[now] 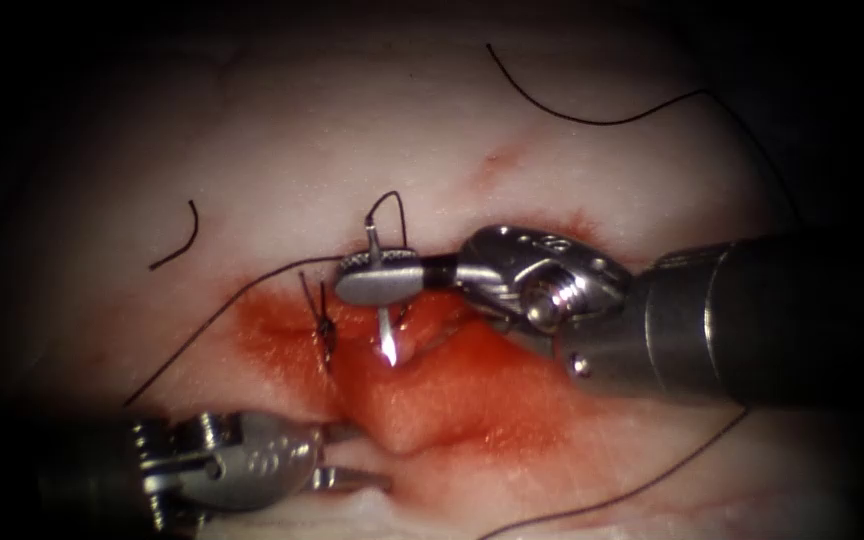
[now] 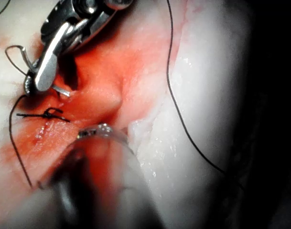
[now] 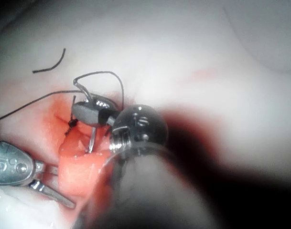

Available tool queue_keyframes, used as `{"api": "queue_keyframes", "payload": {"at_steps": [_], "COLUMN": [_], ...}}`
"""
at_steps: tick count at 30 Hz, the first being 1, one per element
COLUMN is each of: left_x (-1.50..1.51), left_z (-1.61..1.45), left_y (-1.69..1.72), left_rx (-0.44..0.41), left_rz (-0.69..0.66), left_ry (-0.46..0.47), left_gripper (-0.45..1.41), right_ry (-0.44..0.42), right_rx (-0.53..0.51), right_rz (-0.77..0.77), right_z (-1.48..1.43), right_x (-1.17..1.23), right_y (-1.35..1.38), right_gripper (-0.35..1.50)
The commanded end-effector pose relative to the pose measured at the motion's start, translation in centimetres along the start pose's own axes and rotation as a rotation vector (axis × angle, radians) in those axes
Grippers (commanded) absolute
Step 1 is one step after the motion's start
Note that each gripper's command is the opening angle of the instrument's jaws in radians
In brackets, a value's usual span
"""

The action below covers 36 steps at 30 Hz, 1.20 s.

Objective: Wound Closure
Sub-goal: Push needle through skin below wound with right needle driver

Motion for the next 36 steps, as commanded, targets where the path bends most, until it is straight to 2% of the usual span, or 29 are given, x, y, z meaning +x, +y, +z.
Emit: {"api": "queue_keyframes", "payload": {"at_steps": [1, 10, 26, 36], "left_x": [0.00, 0.00, 0.00, 0.00], "left_z": [0.08, 0.08, 0.08, 0.08], "left_y": [0.01, 0.01, 0.01, 0.01], "left_rx": [-0.001, -0.001, 0.001, 0.002], "left_rz": [0.000, 0.001, 0.001, 0.000], "left_ry": [0.000, 0.000, -0.001, -0.001], "left_gripper": [0.15, 0.15, 0.15, 0.15], "right_ry": [-0.006, -0.034, -0.020, 0.021], "right_rx": [-0.004, 0.004, 0.026, 0.055], "right_rz": [0.015, 0.077, 0.192, 0.296], "right_z": [0.05, 0.09, 0.12, 0.17], "right_x": [-0.01, -0.10, -0.19, -0.22], "right_y": [0.05, 0.09, 0.05, -0.08], "right_gripper": [-0.35, -0.35, -0.35, -0.35]}}
